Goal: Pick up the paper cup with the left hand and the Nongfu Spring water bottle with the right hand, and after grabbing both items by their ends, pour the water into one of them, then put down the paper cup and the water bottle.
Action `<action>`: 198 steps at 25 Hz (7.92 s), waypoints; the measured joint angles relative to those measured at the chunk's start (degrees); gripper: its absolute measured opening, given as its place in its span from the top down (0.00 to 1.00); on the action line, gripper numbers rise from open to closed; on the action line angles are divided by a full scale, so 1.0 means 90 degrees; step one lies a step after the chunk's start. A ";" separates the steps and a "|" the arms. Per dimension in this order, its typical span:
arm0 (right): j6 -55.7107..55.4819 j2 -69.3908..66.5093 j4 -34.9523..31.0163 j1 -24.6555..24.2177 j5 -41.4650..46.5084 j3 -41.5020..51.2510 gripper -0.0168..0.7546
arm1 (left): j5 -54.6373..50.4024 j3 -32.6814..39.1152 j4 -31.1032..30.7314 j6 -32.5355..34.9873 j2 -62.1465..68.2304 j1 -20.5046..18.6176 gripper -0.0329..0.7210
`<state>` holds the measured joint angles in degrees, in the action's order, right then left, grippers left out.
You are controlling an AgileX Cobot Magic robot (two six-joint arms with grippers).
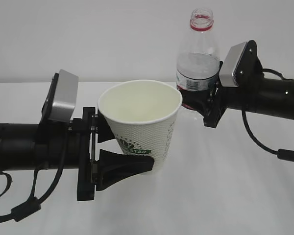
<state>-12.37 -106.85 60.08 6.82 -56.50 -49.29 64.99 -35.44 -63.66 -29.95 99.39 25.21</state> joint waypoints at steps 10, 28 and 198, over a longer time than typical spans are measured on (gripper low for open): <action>0.0000 0.0000 0.0487 0.0000 0.0160 -0.0650 0.39 | -0.0038 -0.0078 0.0110 0.0253 0.0000 0.0000 0.25; 0.0158 0.0631 0.1151 0.0000 0.0580 -0.1087 0.39 | -0.0183 -0.0166 0.0218 0.0267 0.0000 0.0000 0.25; 0.5938 0.1045 0.0471 0.0351 0.0396 -0.1323 0.40 | 0.0069 -0.0166 0.0062 0.0270 0.0000 0.0295 0.26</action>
<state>41.07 -97.45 64.32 9.98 -52.94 -61.20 65.61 -36.93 -63.11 -27.52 99.39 27.86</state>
